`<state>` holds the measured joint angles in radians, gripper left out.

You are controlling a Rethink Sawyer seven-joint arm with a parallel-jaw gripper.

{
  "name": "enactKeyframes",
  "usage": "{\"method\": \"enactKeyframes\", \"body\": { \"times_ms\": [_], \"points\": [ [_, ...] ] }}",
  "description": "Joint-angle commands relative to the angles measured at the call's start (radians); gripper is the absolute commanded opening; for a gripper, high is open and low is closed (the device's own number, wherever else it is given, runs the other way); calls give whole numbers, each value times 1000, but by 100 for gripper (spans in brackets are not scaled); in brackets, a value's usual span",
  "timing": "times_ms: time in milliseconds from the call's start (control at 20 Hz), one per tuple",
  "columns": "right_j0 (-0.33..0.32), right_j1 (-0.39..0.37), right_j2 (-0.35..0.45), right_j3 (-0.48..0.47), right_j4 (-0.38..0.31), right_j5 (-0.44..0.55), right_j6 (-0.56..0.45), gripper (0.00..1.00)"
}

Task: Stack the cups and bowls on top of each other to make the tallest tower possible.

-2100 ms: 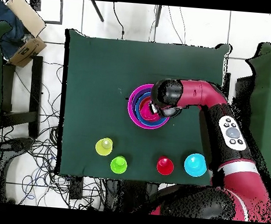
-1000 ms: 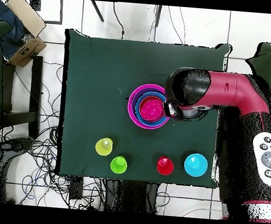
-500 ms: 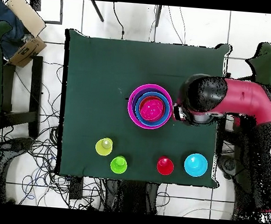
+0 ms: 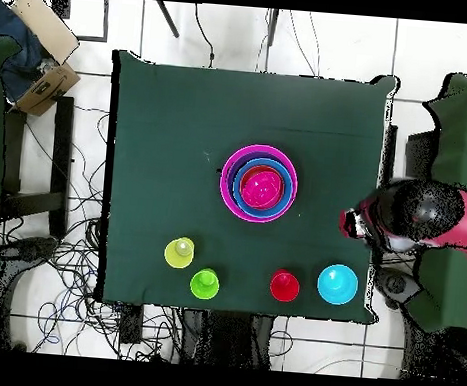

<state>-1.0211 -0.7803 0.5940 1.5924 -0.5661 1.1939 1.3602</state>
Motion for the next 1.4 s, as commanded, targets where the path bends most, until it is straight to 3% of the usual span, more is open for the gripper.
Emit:
{"method": "enactKeyframes", "body": {
  "times_ms": [50,500,1050,1400],
  "points": [
    [9,30,89,83,-100,-51,-342,100],
    [34,99,77,70,-145,-96,-249,100],
    [34,174,70,42,-173,-138,-215,100],
    [34,188,74,14,-167,-109,-230,100]
  ]
}}
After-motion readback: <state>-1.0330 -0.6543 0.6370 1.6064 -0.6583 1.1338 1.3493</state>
